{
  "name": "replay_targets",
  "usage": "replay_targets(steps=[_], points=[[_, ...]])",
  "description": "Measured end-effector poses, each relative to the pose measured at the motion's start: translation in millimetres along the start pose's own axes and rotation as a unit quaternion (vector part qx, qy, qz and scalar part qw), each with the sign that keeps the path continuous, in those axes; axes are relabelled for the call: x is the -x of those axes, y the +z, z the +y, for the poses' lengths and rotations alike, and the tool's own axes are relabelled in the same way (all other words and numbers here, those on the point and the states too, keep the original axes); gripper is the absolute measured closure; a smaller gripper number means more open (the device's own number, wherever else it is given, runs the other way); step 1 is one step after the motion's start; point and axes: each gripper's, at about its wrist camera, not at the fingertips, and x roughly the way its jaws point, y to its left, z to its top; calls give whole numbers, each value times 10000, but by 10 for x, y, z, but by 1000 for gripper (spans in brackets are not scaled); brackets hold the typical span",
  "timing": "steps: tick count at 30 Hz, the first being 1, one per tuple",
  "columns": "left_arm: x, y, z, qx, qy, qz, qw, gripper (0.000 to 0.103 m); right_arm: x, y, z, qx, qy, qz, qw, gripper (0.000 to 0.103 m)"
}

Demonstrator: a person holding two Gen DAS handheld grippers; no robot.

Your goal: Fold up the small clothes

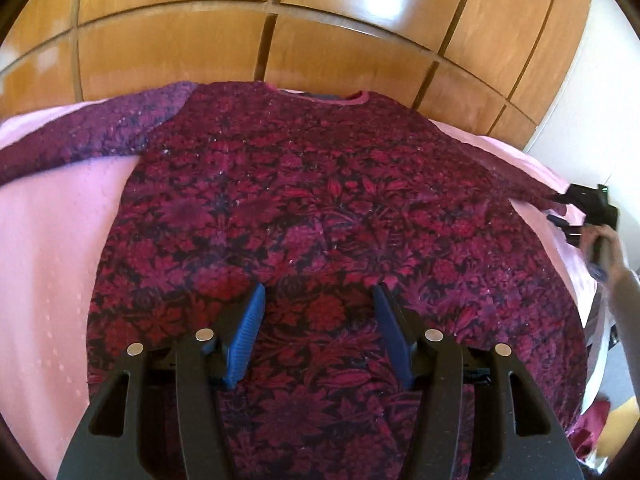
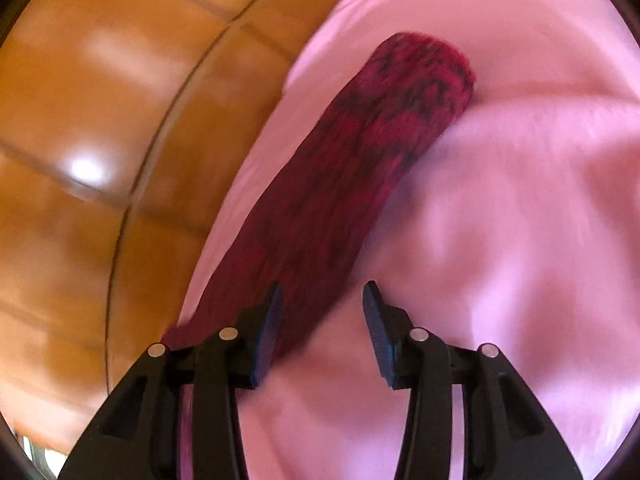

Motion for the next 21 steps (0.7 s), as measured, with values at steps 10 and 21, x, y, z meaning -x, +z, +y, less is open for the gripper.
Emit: replay_targets(steps=[10, 21], points=[[-20, -17, 66, 112, -178, -33, 9998, 43, -222, 63, 40, 863, -1189, -337, 9886, 96], [52, 86, -50, -10, -307, -75, 9995, 4, 30, -332, 1117, 2739, -1179, -766, 9514, 96]])
